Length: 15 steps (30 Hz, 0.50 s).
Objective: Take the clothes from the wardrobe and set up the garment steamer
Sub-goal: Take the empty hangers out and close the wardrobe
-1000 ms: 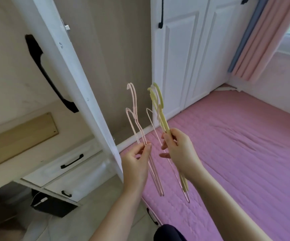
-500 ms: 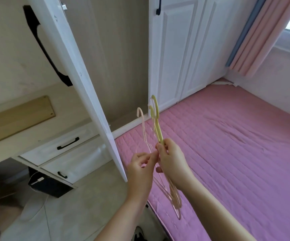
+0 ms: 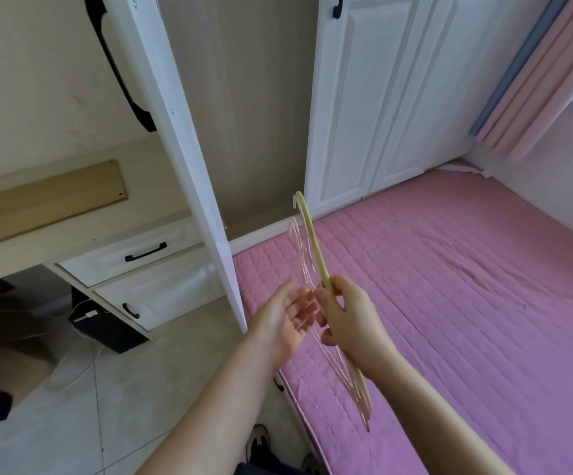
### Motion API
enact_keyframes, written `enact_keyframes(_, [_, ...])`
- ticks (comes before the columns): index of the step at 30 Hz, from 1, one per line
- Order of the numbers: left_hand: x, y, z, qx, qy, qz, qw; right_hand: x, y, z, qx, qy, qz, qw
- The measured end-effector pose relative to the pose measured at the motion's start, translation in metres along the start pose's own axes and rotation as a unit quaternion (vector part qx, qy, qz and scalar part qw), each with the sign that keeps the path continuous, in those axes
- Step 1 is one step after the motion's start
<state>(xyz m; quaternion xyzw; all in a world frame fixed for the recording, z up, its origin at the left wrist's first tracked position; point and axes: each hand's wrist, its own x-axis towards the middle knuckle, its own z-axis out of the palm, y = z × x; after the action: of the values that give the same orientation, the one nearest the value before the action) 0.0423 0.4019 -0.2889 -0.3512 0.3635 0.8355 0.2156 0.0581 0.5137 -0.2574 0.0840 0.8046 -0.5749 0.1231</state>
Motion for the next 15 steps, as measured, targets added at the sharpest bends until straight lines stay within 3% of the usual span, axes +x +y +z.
enact_keyframes(4, [0.004, 0.005, 0.002, -0.086, -0.034, -0.032, 0.995, -0.008, 0.005, -0.004, 0.014, -0.034, -0.011, 0.999])
enact_keyframes(15, [-0.002, 0.007, 0.002, -0.057, -0.096, 0.036, 0.993, -0.023, 0.013, -0.019, 0.075, -0.087, 0.009, 0.993])
